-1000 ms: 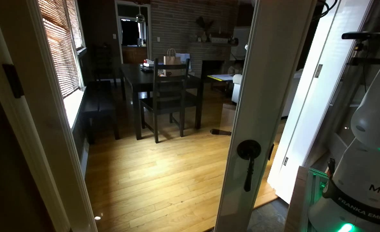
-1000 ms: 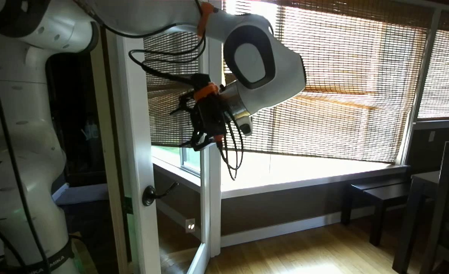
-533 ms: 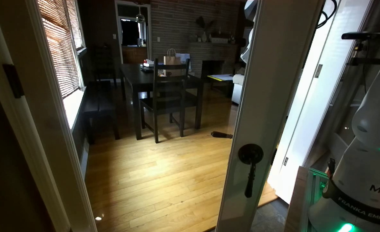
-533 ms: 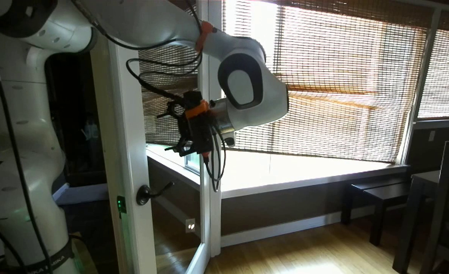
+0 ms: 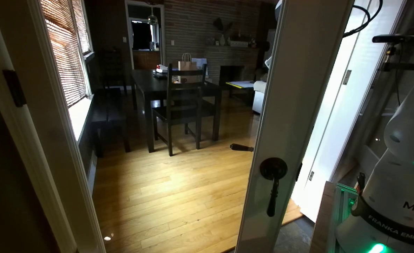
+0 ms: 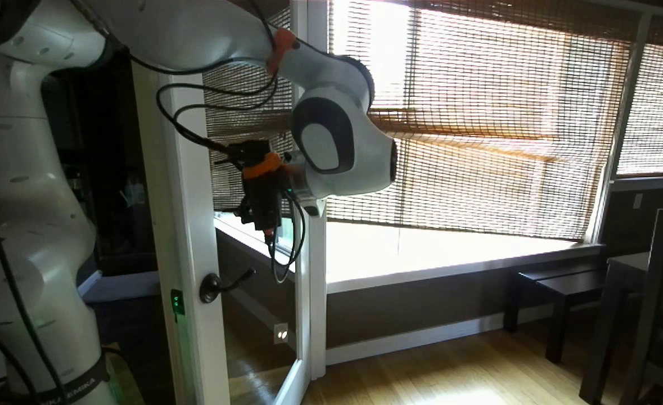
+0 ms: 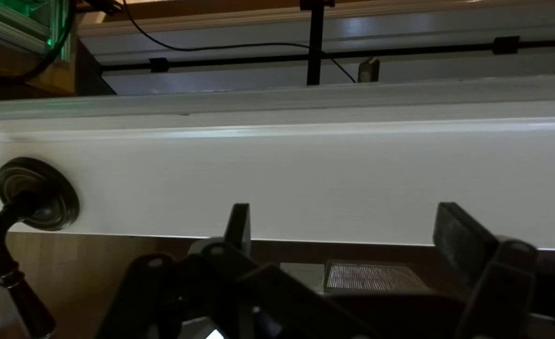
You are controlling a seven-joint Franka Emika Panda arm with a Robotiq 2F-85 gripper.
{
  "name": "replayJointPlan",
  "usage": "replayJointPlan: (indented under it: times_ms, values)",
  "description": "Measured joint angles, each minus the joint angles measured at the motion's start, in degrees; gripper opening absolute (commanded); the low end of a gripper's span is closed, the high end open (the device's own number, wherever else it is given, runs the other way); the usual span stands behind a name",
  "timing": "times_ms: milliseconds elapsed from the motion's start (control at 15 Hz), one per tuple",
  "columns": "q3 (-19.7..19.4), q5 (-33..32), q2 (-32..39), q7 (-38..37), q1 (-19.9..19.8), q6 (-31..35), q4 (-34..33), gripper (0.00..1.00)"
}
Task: Open the left door.
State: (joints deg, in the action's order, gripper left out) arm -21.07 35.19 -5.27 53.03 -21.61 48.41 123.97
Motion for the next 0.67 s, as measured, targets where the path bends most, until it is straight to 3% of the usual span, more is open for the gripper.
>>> replayJointPlan:
  times_ms: [333, 667]
  values:
    - [-0.1, 0.3, -5.4, -0.7, 0.1, 0.6, 5.3, 1.00]
    - [0.0, 0.3, -6.6, -0.7, 0.2, 0.6, 6.3, 1.00]
